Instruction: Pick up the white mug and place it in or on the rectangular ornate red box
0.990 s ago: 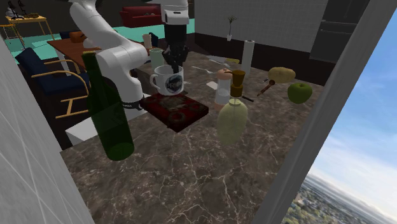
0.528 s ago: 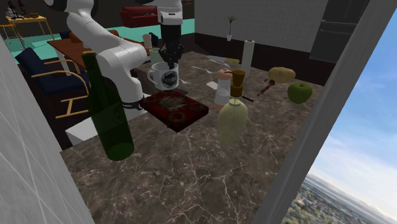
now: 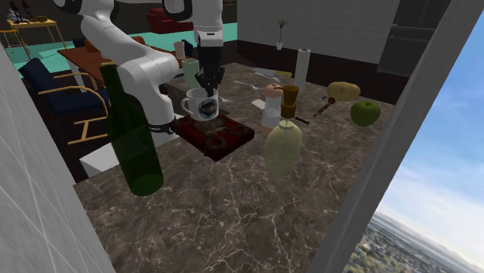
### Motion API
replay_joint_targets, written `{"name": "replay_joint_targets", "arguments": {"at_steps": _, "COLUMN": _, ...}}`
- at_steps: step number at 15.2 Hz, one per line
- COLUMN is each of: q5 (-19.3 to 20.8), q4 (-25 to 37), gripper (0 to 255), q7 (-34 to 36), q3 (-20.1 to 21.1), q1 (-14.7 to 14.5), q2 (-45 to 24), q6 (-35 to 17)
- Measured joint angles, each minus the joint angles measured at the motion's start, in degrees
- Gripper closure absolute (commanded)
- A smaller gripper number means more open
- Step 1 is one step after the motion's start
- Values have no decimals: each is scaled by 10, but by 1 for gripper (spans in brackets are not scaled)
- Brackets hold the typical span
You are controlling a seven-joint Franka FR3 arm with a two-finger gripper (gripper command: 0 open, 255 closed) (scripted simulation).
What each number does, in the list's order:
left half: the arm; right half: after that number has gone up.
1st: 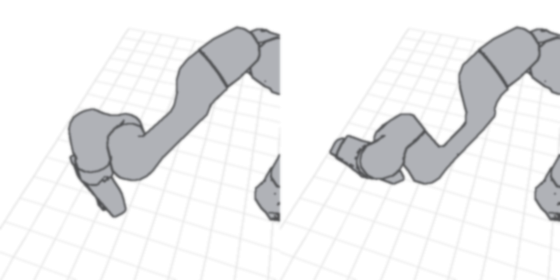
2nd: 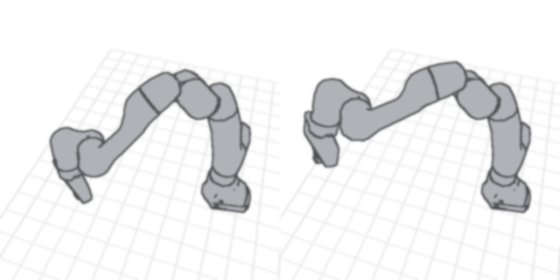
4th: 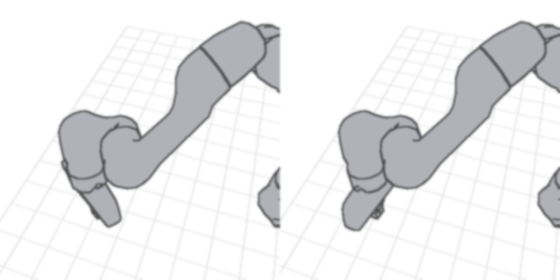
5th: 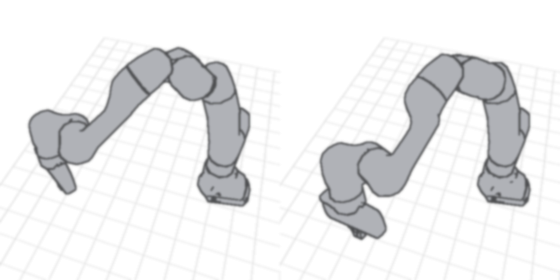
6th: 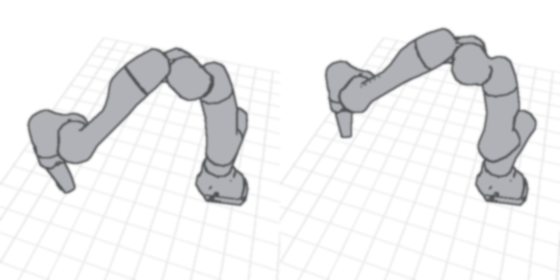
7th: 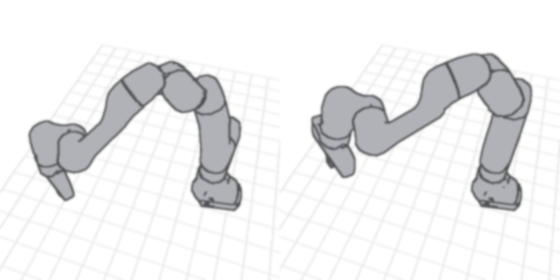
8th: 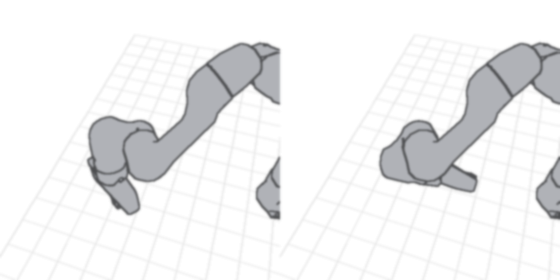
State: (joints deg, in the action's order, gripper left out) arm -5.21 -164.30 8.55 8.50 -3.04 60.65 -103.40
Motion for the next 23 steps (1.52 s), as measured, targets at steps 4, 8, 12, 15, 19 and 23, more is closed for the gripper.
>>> {"name": "replay_joint_targets", "arguments": {"at_steps": 4, "q5": -4, "q4": -31, "gripper": 255, "q7": 1, "q3": 4, "q1": -3, "q2": -4, "q6": -34}}
{"name": "replay_joint_targets", "arguments": {"at_steps": 8, "q5": -7, "q4": -52, "gripper": 255, "q7": 1, "q3": 7, "q1": -4, "q2": -9, "q6": -61}}
{"name": "replay_joint_targets", "arguments": {"at_steps": 12, "q5": -8, "q4": -55, "gripper": 255, "q7": 2, "q3": 8, "q1": -5, "q2": -10, "q6": -65}}
{"name": "replay_joint_targets", "arguments": {"at_steps": 15, "q5": -8, "q4": -55, "gripper": 0, "q7": 2, "q3": 8, "q1": -5, "q2": -10, "q6": -65}}
{"name": "replay_joint_targets", "arguments": {"at_steps": 19, "q5": -8, "q4": -55, "gripper": 0, "q7": 2, "q3": 8, "q1": -5, "q2": -10, "q6": -65}}
{"name": "replay_joint_targets", "arguments": {"at_steps": 23, "q5": -4, "q4": -21, "gripper": 0, "q7": 1, "q3": 4, "q1": -2, "q2": -1, "q6": -24}}
